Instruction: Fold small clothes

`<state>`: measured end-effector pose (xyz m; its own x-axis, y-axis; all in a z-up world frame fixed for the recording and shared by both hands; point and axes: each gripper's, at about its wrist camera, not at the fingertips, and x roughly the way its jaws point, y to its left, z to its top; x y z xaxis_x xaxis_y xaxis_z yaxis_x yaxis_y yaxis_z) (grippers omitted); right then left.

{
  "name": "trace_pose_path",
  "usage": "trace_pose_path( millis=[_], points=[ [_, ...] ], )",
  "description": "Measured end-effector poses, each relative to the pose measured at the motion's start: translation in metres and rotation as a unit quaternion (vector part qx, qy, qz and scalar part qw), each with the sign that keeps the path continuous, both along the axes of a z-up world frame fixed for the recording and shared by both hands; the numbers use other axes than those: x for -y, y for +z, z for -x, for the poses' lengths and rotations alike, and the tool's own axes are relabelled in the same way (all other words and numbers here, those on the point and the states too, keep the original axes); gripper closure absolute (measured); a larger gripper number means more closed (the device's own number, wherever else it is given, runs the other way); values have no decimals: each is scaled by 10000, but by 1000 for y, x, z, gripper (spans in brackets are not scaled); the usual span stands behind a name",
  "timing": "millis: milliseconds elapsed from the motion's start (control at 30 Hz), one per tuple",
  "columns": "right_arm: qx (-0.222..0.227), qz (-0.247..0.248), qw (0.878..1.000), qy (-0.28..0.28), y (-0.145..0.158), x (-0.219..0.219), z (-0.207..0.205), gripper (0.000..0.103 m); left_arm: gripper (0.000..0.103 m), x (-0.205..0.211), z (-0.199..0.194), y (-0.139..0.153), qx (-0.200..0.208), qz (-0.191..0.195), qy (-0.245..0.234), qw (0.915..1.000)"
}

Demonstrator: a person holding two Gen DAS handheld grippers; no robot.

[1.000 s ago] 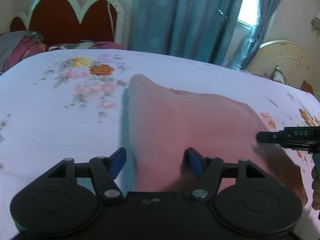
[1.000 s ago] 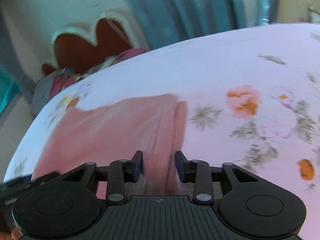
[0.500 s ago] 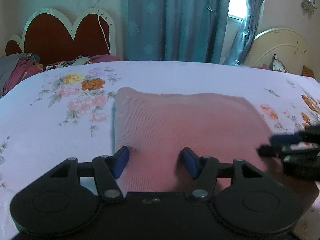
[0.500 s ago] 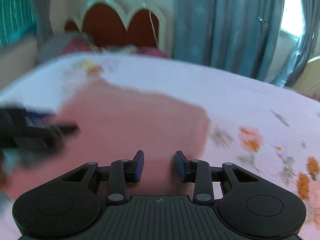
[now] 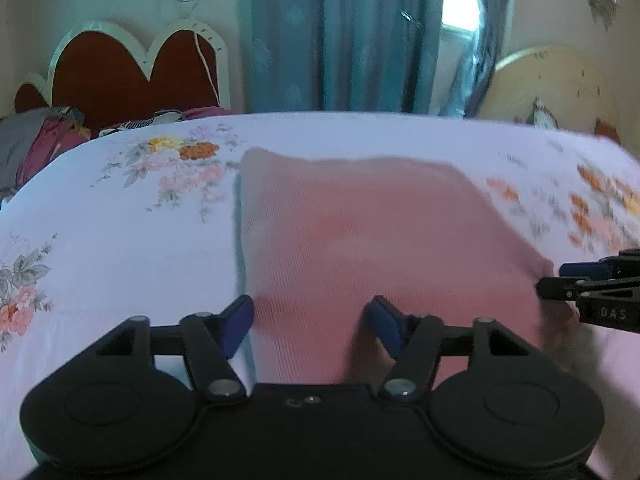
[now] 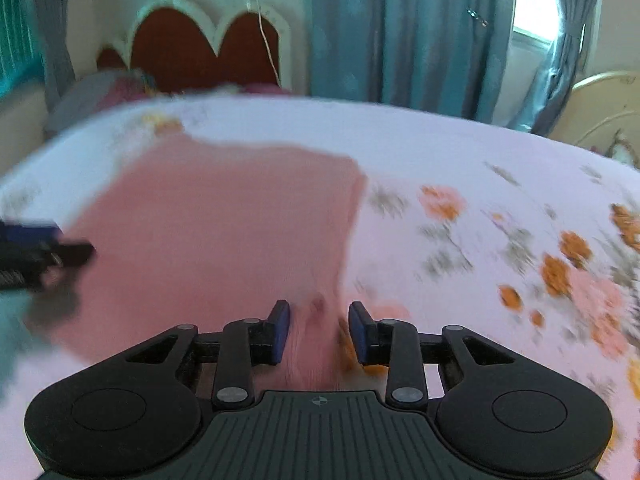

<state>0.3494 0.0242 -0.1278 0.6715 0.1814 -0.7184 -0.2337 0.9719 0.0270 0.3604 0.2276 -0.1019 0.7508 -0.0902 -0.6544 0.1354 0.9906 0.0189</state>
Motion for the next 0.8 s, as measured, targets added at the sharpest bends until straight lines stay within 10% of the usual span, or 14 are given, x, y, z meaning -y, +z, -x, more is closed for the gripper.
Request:
trace_pose_path(
  millis=[367,467,567,800],
  points=[
    [-299,-672,9962,-476,-12,20,-5,60,0,1,-1,-2,-468,108,338,9983],
    [-312,-610,9966,-467,-10,18,-6,57,0,3,0,-3,-673,129,573,9960],
    [-332,-478,9964,-621,-7,19,-7,29,0,10,2,-3,-946,-171,873,9915],
    [9,-883,9952,-411,28,35,48,28,0,31,53,28,-500,-611,1095,9909]
  ],
)
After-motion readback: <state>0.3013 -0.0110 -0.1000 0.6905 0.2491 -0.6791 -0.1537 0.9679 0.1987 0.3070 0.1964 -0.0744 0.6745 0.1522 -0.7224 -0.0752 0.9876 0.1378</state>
